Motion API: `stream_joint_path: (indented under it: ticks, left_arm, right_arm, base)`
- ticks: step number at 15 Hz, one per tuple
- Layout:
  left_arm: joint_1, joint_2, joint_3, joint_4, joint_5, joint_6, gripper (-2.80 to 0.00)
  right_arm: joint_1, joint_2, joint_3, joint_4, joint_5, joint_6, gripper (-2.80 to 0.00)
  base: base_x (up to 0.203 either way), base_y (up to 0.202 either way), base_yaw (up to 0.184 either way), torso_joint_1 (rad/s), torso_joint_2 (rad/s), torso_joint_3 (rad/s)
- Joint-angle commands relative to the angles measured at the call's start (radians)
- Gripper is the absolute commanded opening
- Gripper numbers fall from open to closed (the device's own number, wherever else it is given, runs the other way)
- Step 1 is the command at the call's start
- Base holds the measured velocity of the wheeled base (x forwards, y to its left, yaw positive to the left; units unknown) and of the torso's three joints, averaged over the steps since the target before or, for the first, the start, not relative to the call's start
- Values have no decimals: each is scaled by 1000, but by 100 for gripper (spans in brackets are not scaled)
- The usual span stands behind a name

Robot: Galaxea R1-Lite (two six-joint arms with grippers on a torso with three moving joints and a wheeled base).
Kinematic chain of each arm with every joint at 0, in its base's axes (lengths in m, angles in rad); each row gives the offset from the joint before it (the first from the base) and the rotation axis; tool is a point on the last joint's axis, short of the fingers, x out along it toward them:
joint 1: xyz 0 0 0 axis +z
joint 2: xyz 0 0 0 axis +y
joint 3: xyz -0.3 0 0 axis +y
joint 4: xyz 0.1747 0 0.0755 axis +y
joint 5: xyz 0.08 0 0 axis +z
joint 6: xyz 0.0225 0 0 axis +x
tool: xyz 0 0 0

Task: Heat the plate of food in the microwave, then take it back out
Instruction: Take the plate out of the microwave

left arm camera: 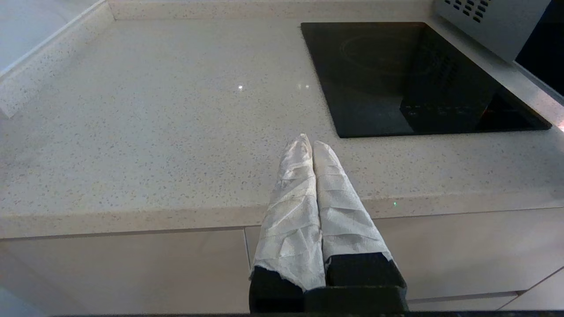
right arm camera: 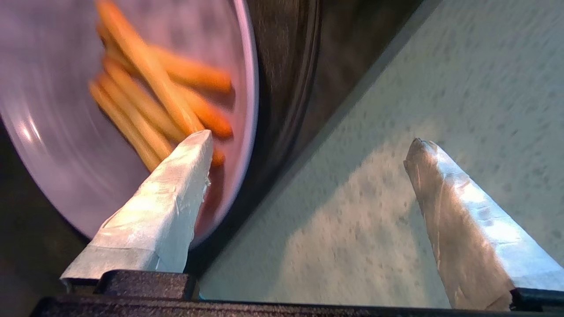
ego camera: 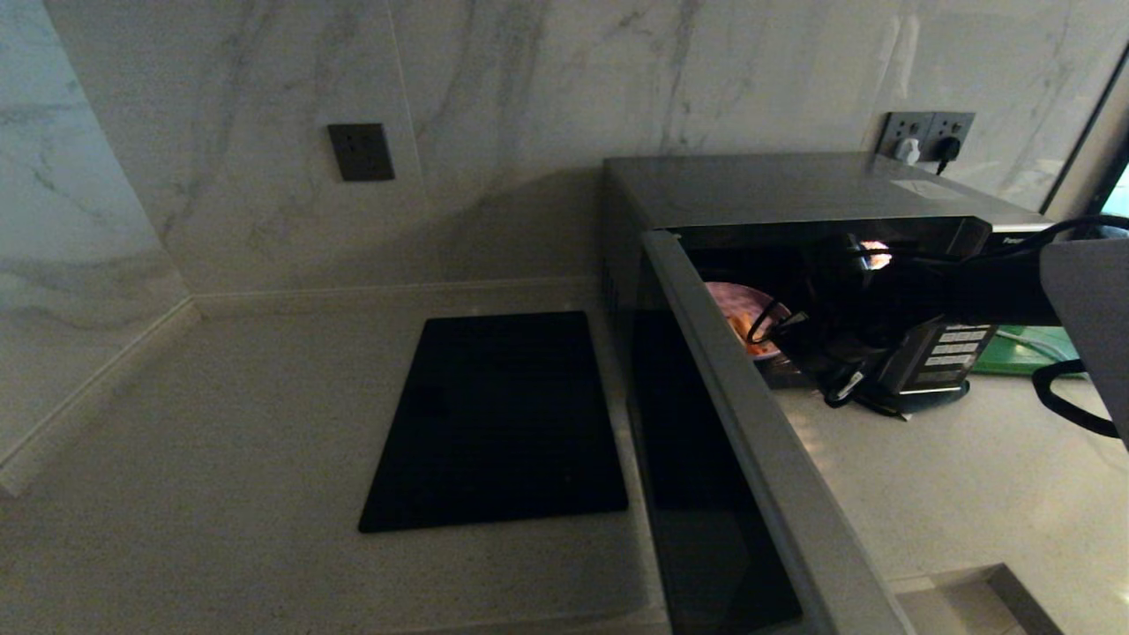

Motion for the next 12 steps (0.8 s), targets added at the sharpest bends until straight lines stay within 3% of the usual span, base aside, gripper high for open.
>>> stream_joint_path:
  ticks: [1, 12]
  left_arm:
    - [0, 0, 0, 0, 1, 0, -280]
    - [0, 0, 0, 0, 0, 0, -280]
  right_arm:
    - [1, 6, -22, 9, -23, 22, 0]
    - [14, 11, 18, 32, -23, 23, 0]
  base:
    - [0, 0, 0, 0, 0, 0]
    - [0, 0, 0, 0, 0, 0]
